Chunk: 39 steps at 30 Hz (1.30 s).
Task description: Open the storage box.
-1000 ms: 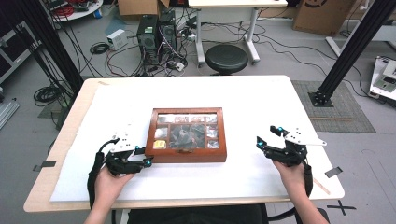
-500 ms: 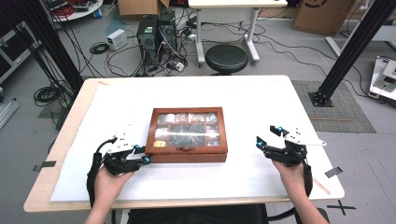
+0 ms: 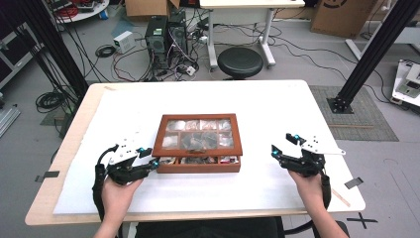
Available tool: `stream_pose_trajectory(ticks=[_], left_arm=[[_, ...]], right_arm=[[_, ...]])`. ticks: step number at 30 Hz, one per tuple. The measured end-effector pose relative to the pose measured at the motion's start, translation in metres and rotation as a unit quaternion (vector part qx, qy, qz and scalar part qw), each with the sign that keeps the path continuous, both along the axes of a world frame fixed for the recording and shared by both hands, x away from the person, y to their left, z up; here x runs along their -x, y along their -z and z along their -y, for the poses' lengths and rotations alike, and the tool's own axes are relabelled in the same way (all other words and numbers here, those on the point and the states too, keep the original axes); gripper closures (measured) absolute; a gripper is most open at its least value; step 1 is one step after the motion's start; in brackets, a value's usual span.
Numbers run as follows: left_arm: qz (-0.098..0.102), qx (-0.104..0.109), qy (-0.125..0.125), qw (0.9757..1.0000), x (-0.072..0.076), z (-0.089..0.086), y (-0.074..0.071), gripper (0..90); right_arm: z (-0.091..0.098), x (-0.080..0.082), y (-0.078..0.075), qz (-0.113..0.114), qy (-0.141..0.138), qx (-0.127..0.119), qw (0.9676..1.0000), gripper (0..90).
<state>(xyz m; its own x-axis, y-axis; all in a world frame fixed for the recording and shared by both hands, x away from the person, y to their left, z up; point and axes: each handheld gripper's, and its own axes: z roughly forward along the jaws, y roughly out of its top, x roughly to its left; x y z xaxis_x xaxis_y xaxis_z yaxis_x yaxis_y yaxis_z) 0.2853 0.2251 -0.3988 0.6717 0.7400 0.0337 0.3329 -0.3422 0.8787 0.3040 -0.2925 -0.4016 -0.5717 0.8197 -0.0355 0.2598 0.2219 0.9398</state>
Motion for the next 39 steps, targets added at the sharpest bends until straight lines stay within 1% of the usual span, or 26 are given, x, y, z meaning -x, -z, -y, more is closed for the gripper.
stream_pose_trajectory(ticks=[2, 5, 7, 13, 18, 22, 29, 37, 39], left_arm=[[0.003, 0.002, -0.007, 1.0, -0.001, 0.0, -0.002, 52.3], [0.007, 0.01, -0.008, 0.9999, -0.001, 0.0, -0.004, 51.1], [0.012, 0.007, -0.009, 0.9999, -0.002, 0.0, -0.005, 51.1], [0.016, 0.011, -0.009, 0.9998, -0.005, 0.002, -0.008, 51.1], [0.019, 0.008, -0.007, 0.9998, -0.008, 0.005, -0.011, 51.2], [0.028, 0.005, -0.009, 0.9995, -0.009, 0.006, -0.014, 51.2], [0.04, 0.004, -0.012, 0.9991, -0.011, 0.007, -0.022, 51.2], [0.038, 0.007, -0.011, 0.9992, -0.016, 0.007, -0.032, 52.2], [0.035, 0.011, -0.011, 0.9993, -0.018, 0.007, -0.035, 52.3]], right_arm=[[0.0, 0.0, 0.0, 0.001, 0.0, 0.0, 1.0, 31.0], [-0.001, 0.0, 0.0, -0.002, 0.001, 0.001, 1.0, 31.0], [-0.001, 0.0, 0.0, -0.001, 0.0, 0.001, 1.0, 31.0], [-0.001, 0.0, 0.0, 0.0, 0.0, 0.0, 1.0, 31.0], [-0.001, 0.0, 0.0, -0.002, 0.0, -0.001, 1.0, 31.0], [0.0, 0.0, 0.0, 0.002, -0.001, -0.001, 1.0, 30.9], [-0.001, 0.0, 0.0, -0.001, -0.001, -0.002, 1.0, 31.0], [0.0, 0.0, 0.0, -0.001, -0.001, -0.003, 1.0, 31.0], [-0.001, 0.0, 0.0, -0.001, -0.001, -0.003, 1.0, 31.0]])
